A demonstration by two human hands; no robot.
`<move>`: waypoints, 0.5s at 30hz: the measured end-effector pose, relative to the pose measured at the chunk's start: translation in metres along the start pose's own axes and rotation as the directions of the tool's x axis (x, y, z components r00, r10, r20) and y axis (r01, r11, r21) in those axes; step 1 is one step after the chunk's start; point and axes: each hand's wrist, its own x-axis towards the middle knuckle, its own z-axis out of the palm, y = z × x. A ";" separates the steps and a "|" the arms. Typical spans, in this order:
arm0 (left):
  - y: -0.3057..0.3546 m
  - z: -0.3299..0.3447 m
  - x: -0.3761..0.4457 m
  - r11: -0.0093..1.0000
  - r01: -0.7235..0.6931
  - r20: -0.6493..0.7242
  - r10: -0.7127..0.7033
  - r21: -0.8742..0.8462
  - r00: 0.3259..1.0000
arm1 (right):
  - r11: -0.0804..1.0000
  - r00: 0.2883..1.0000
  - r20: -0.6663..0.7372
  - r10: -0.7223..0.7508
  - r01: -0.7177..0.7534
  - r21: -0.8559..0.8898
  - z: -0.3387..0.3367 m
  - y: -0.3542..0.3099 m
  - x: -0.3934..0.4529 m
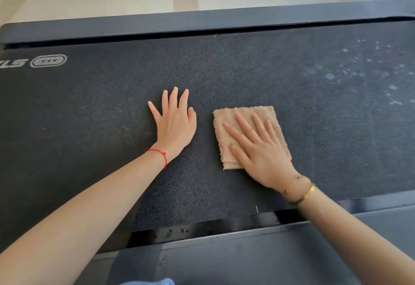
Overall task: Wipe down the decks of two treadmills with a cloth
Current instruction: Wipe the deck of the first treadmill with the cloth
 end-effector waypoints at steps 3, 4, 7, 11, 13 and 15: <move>-0.001 0.004 -0.002 1.000 -0.007 -0.011 0.007 0.030 1.000 | 0.988 0.988 -0.020 0.153 -0.153 0.012 -0.010 0.040 0.040; -0.001 0.005 -0.002 0.999 -0.007 -0.016 0.008 0.042 1.000 | 0.979 0.979 -0.023 0.203 -0.202 0.020 -0.013 0.053 0.058; 0.001 0.009 -0.003 0.997 0.001 -0.031 0.001 0.072 1.000 | 0.953 0.954 0.006 0.300 -0.300 0.048 -0.024 0.075 0.120; 0.000 0.011 -0.003 0.995 -0.002 -0.042 0.006 0.103 0.999 | 0.981 0.981 0.020 0.194 -0.194 0.018 -0.020 0.045 0.171; -0.002 0.012 -0.003 0.994 -0.004 -0.043 0.009 0.109 0.999 | 1.000 1.000 0.010 0.020 -0.020 0.002 -0.011 0.021 0.171; -0.003 0.011 -0.003 0.992 -0.014 -0.037 0.019 0.123 0.999 | 0.994 0.994 0.016 -0.104 0.104 0.017 -0.006 0.018 0.166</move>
